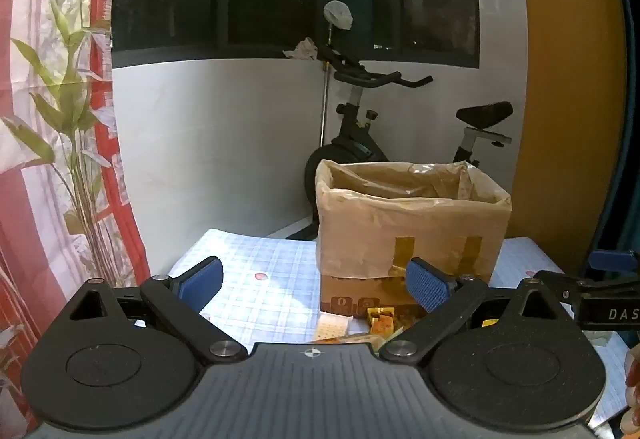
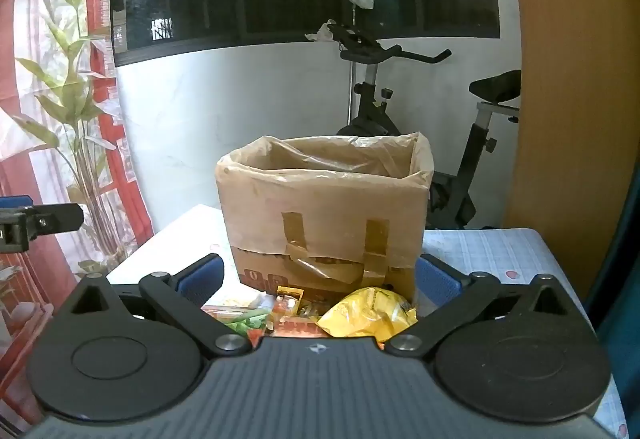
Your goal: Organize snacks
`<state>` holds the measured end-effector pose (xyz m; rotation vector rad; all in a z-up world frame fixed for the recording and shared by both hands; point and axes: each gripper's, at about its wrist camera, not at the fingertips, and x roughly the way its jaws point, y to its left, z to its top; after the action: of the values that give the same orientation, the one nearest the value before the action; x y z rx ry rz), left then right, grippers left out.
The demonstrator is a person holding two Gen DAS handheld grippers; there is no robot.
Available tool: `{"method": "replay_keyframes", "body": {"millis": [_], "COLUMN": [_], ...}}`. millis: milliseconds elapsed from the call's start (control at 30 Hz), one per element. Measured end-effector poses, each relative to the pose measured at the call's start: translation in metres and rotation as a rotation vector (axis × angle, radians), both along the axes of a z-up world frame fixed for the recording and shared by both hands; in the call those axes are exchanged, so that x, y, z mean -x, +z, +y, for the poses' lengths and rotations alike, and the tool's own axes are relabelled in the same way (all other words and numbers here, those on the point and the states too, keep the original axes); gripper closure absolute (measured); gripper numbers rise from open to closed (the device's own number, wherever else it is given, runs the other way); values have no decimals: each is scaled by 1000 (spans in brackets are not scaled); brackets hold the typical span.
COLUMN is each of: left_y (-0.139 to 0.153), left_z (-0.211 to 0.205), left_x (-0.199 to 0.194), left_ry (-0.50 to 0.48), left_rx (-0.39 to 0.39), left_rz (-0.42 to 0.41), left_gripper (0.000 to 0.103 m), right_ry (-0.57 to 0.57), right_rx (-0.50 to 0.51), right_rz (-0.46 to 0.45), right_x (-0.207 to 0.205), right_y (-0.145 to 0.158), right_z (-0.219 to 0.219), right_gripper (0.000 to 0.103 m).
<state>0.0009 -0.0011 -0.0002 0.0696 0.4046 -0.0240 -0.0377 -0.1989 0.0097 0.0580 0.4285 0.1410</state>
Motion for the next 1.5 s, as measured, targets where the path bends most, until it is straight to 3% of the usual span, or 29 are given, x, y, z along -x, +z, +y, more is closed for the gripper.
{"method": "replay_keyframes", "body": {"millis": [67, 300, 500, 1500], "left_y": [1, 15, 3, -2], "left_z": [4, 28, 12, 8], "left_x": [0, 0, 0, 3], "left_ry": [11, 30, 56, 67], "left_rx": [33, 20, -17, -8], "left_rz": [-10, -5, -24, -39], "left_gripper": [4, 4, 4, 4], "right_ry": [-1, -3, 0, -2], "right_rx": [3, -8, -4, -6], "right_rz": [-7, 2, 2, 10], "right_x": [0, -2, -2, -4], "right_y": [0, -4, -3, -6], "right_z": [1, -1, 1, 3], "right_gripper": [0, 0, 0, 0]}}
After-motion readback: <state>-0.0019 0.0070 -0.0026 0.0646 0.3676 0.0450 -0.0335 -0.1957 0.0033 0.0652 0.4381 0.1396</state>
